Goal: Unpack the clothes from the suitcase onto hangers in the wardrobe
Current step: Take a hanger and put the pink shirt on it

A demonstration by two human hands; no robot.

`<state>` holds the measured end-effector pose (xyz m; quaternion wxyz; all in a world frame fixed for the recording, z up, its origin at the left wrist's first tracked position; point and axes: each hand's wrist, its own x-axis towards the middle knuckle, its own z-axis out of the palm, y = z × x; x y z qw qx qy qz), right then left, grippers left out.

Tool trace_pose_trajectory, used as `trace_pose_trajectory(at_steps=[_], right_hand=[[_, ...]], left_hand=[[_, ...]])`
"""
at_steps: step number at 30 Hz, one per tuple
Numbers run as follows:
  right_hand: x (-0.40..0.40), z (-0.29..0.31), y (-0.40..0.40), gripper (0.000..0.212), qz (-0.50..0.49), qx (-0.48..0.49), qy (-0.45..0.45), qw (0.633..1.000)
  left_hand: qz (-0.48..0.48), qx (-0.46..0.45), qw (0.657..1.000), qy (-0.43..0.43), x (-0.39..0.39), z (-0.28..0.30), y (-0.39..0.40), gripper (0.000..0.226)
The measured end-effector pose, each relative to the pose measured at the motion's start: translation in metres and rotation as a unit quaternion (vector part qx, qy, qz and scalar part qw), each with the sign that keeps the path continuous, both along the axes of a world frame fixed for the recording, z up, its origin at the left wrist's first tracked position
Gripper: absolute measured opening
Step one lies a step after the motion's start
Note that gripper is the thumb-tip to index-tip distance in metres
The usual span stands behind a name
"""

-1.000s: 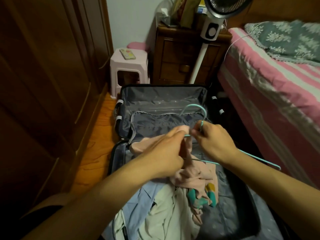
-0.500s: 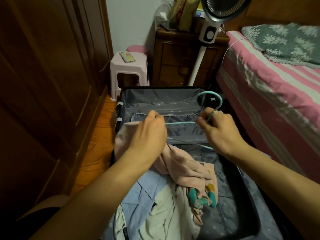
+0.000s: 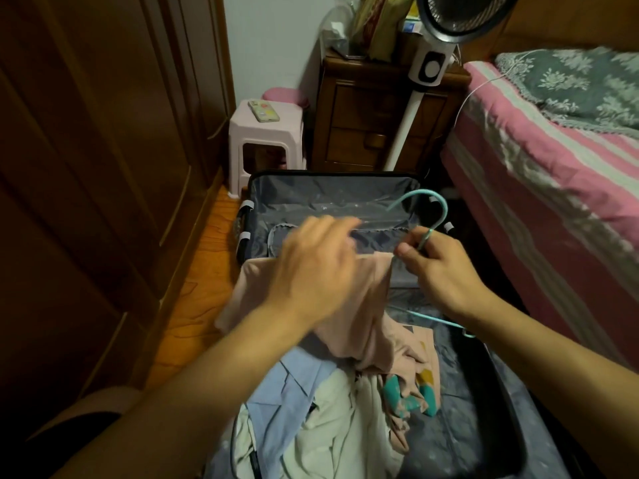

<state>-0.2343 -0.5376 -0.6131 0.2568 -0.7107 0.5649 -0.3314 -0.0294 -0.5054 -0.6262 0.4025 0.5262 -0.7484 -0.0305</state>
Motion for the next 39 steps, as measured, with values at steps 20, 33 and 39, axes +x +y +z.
trace_pose_trajectory(at_steps=[20, 33, 39], right_hand=[[-0.036, 0.008, -0.015, 0.032, -0.015, 0.046, -0.098, 0.994], [0.017, -0.006, 0.0, 0.02, 0.083, -0.02, 0.062, 0.994], [0.025, -0.011, 0.013, 0.021, -0.002, -0.236, 0.093, 0.967]], left_hand=[[0.196, 0.319, 0.922, 0.101, 0.117, -0.045, -0.04, 0.019], [-0.069, 0.21, 0.971, -0.091, 0.025, -0.027, 0.013, 0.036], [0.031, 0.164, 0.983, 0.076, 0.043, -0.038, 0.014, 0.029]])
